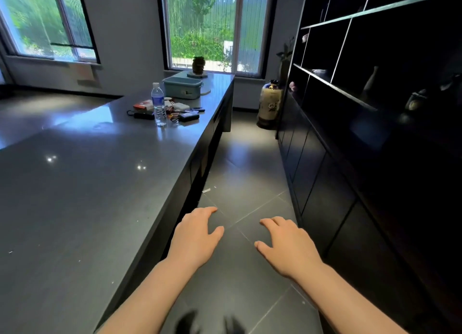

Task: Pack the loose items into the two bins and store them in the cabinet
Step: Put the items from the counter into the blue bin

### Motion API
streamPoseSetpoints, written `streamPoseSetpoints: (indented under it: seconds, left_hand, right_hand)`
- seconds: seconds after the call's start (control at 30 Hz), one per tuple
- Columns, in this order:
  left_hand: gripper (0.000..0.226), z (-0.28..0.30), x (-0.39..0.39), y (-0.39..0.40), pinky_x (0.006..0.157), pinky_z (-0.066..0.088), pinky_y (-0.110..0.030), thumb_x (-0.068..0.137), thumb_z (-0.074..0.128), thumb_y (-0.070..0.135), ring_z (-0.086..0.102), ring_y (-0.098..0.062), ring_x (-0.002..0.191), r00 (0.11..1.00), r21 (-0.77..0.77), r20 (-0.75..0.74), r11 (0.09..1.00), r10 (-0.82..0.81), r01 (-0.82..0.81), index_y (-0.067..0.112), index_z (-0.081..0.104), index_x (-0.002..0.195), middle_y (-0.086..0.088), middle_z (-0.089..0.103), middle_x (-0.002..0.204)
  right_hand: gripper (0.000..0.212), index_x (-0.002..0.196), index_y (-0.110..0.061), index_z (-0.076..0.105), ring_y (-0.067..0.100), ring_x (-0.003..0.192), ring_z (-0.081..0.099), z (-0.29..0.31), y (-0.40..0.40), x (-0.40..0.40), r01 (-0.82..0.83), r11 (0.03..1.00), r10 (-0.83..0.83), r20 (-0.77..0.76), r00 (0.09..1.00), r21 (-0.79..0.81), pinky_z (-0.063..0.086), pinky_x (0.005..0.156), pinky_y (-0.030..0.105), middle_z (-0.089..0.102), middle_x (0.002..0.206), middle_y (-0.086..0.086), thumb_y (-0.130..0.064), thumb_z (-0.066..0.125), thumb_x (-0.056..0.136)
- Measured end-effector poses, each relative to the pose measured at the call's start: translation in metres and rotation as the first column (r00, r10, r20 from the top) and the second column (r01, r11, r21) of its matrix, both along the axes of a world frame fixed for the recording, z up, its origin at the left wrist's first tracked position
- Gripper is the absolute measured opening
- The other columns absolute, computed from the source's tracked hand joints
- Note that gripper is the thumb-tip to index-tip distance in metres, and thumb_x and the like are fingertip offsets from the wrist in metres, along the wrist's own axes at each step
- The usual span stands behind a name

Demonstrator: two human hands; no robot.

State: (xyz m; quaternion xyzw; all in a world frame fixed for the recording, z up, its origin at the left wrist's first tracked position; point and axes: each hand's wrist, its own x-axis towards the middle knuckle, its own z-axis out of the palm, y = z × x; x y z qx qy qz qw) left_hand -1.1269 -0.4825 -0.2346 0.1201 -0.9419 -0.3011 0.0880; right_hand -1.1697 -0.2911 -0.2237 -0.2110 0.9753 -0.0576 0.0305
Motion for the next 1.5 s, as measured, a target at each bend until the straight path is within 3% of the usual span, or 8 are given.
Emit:
streamPoseSetpoints:
  seconds: [0.27,0.73,1.13,1.5]
  left_hand:
    - [0.051,0.007,-0.138,-0.014,0.101,0.039,-0.035,0.090,0.055,0.038,0.047,-0.018,0.119,0.999,-0.020,0.025,1.000,-0.024,0.024,0.027,0.043,0.138,0.005,0.050,0.135]
    - [0.048,0.015,-0.377,-0.039,0.103,0.036,-0.031,0.090,0.056,0.036,0.042,-0.015,0.127,0.986,0.019,-0.057,0.988,0.155,-0.154,0.027,0.046,0.136,0.007,0.047,0.139]
    - [0.045,-0.005,-0.543,-0.146,0.102,0.038,-0.033,0.085,0.058,0.033,0.047,-0.018,0.122,0.958,0.047,-0.047,0.958,0.284,-0.282,0.027,0.052,0.129,0.004,0.053,0.132]
    - [0.046,0.003,-0.703,-0.228,0.105,0.032,-0.028,0.088,0.056,0.035,0.041,-0.015,0.127,0.970,0.012,-0.018,0.970,0.243,-0.243,0.028,0.048,0.132,0.006,0.049,0.136]
  right_hand:
    - [0.053,0.143,-0.030,0.034,0.020,0.127,0.041,0.007,-0.018,-0.141,0.008,0.998,-0.009,-0.009,1.000,-0.054,0.040,0.099,0.034,0.042,0.142,-0.004,-0.049,0.042,0.095]
    - [0.052,0.142,-0.030,0.037,0.019,0.129,0.040,0.008,-0.047,-0.403,-0.136,0.990,0.136,-0.004,0.991,-0.047,0.036,0.100,0.033,0.044,0.139,-0.005,-0.047,0.044,0.093]
    - [0.051,0.139,-0.033,0.038,0.017,0.129,0.039,0.008,-0.172,-0.588,-0.271,0.961,0.270,-0.023,0.962,-0.049,0.038,0.099,0.033,0.042,0.141,-0.008,-0.049,0.045,0.092]
    - [0.051,0.140,-0.034,0.037,0.015,0.129,0.039,0.013,-0.254,-0.745,-0.269,0.957,0.269,-0.011,0.963,-0.113,0.038,0.101,0.032,0.041,0.141,-0.010,-0.048,0.045,0.092]
